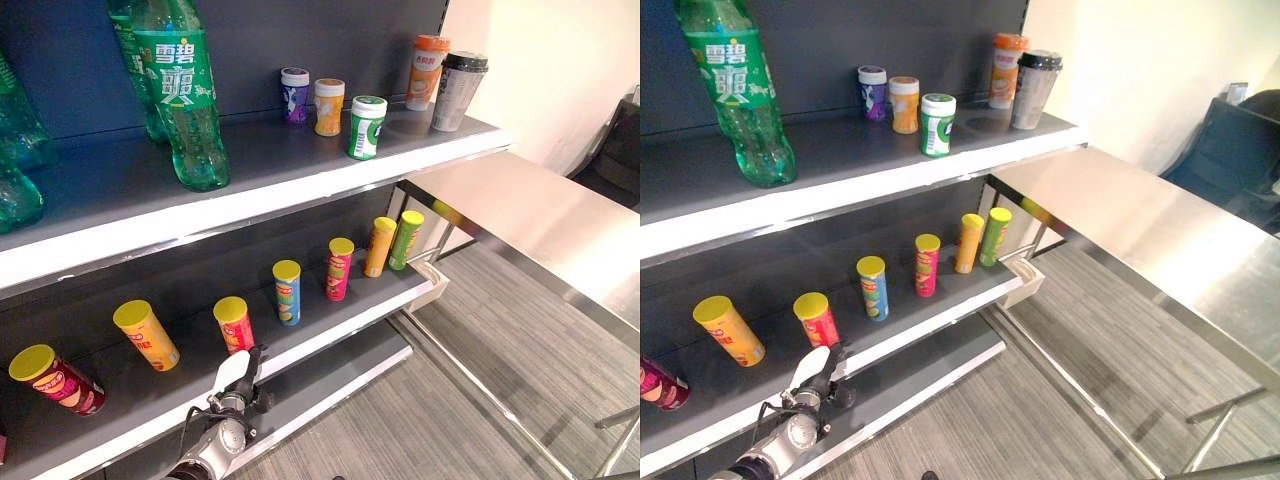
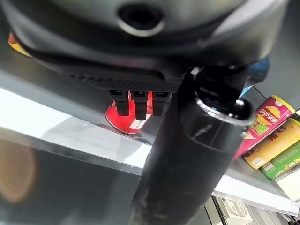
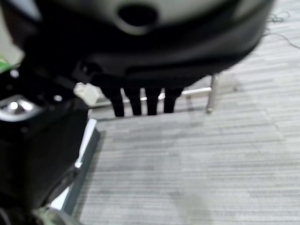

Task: Put the goods on the table back onto the shelves and tidy them up.

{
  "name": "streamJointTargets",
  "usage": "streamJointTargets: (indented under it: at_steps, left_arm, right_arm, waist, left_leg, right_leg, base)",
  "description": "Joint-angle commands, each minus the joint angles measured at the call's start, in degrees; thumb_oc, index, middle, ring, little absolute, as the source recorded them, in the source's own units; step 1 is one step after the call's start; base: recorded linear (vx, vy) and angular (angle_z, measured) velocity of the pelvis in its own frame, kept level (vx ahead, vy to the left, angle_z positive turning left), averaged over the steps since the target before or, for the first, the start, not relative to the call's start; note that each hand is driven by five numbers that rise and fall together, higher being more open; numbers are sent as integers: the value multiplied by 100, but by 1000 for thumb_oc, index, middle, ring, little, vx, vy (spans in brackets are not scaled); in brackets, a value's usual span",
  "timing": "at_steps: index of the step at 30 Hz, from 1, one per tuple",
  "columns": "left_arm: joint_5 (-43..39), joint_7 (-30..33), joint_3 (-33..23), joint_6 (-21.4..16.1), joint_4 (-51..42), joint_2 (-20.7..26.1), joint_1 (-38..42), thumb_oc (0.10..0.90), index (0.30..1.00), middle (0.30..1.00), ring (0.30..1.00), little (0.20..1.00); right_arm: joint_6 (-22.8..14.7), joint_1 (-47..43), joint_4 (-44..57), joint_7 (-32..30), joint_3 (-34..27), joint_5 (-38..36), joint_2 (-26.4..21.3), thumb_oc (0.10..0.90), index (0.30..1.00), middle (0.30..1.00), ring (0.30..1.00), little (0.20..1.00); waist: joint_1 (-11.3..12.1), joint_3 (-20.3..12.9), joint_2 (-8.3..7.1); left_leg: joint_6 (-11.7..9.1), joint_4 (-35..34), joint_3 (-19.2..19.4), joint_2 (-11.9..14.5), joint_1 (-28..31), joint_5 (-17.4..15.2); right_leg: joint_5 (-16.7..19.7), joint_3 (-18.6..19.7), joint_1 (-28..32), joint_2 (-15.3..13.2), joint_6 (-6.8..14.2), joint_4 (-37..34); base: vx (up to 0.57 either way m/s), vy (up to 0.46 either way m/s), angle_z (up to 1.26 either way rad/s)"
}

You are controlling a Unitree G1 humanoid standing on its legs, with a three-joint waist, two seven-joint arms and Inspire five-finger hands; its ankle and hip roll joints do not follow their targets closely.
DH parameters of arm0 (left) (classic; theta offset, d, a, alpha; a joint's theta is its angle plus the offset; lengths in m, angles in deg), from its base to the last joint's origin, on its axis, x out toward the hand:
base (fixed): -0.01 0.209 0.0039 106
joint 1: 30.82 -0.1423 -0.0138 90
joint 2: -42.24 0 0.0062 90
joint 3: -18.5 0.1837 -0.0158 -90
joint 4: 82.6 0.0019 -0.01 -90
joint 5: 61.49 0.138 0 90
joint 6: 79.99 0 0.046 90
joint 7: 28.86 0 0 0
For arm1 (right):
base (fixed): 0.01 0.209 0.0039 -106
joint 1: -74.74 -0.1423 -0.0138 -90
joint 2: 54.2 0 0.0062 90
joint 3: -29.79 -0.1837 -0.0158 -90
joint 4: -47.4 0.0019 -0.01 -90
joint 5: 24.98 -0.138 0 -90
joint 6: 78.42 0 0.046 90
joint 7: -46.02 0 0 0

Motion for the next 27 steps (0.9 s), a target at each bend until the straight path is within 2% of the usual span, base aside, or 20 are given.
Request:
streamJointTargets:
  at_steps: [1, 27]
  left_arm:
    - [-175, 489, -194, -193, 244, 5, 986, 800, 900, 900, 900, 900]
    - [-524, 853, -566, -148, 914, 167, 1336, 800, 900, 900, 900, 900]
  right_arm:
    - [-261, -24, 372, -271, 115, 15, -149, 800, 900, 900, 900, 900]
    - [-403, 38, 394, -297, 457, 141, -211, 800, 900, 900, 900, 900]
  waist:
    - [-19, 57, 39]
    - [-44, 103, -6]
  left_leg:
    - [-174, 285, -39, 184, 228, -407]
    - [-359, 240, 12, 415, 193, -177]
  right_leg:
    - [-795, 239, -150, 129, 300, 682]
    - [-904, 167, -215, 317, 194, 792]
  base:
    - [34, -56, -2]
    - [12, -33, -2]
